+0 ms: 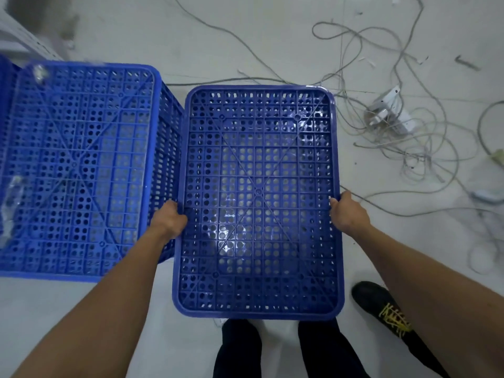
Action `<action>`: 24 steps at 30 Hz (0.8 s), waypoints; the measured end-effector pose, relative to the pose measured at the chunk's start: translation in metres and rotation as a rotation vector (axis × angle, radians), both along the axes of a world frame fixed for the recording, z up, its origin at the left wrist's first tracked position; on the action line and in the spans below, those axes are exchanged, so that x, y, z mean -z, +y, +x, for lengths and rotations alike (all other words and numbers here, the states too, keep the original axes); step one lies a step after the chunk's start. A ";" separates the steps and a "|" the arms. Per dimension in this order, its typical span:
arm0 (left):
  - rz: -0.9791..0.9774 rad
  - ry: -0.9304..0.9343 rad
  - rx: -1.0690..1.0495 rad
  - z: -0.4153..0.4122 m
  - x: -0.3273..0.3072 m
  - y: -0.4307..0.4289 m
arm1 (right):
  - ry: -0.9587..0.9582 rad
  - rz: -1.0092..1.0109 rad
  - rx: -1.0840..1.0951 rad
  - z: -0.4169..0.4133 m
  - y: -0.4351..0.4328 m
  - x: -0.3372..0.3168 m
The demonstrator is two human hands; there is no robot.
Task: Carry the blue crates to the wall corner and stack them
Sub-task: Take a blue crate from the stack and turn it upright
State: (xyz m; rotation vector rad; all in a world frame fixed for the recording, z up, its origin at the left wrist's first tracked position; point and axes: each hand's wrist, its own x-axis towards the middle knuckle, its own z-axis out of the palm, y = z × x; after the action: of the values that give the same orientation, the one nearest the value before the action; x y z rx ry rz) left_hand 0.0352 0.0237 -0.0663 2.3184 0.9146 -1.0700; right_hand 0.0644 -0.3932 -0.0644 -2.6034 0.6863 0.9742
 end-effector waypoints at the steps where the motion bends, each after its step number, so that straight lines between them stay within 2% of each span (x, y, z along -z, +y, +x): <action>1: -0.010 0.015 0.007 -0.001 -0.006 0.000 | 0.004 0.003 -0.024 0.000 -0.002 -0.005; 9: -0.032 0.092 0.072 -0.007 -0.078 -0.015 | 0.009 0.013 -0.130 0.014 -0.016 -0.074; 13: -0.094 0.086 0.023 -0.012 -0.143 -0.022 | -0.022 0.012 -0.154 0.016 -0.023 -0.134; 24: -0.049 -0.045 -0.008 -0.046 -0.326 -0.035 | -0.159 0.097 -0.198 0.002 -0.027 -0.298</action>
State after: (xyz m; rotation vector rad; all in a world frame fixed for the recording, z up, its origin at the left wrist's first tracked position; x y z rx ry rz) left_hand -0.0112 -0.0111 0.2594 2.2869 0.8704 -1.0213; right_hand 0.0666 -0.4204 0.2336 -2.6637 0.3395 0.8184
